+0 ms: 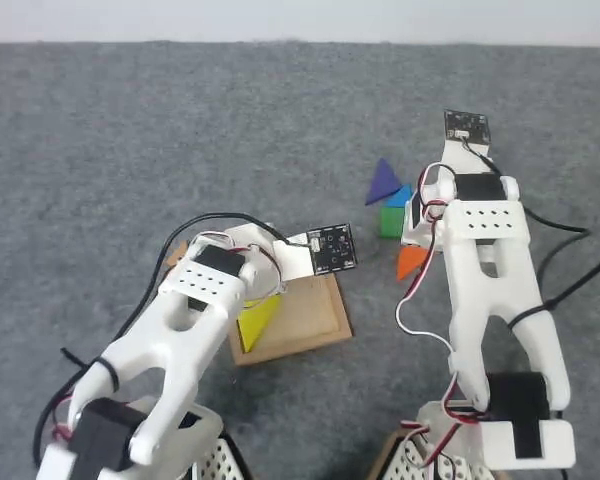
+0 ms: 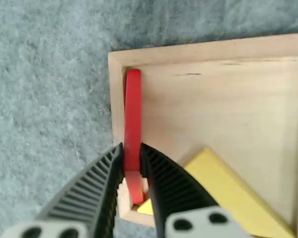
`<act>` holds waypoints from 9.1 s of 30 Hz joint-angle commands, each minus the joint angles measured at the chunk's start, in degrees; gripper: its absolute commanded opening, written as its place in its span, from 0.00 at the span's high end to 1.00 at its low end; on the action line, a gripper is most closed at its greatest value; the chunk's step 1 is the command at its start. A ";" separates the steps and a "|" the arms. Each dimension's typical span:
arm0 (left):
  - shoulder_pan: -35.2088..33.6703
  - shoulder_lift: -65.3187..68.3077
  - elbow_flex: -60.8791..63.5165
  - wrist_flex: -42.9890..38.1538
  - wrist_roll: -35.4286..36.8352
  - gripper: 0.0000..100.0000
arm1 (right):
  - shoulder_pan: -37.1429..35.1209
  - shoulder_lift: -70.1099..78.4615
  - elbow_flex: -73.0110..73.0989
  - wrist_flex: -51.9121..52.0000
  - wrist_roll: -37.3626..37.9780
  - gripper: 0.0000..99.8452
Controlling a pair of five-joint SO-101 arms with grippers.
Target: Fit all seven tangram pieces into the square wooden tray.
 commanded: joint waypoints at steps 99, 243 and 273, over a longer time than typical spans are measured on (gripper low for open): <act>-30.51 14.24 -16.04 6.33 44.31 0.88 | -16.48 -1.63 8.88 -14.46 2.55 0.90; -24.97 36.40 -47.08 33.32 23.12 0.88 | -6.64 -10.15 14.86 -11.65 4.22 0.90; 1.41 3.34 -20.26 35.52 18.99 0.88 | -1.01 -15.52 14.68 -11.30 4.13 0.90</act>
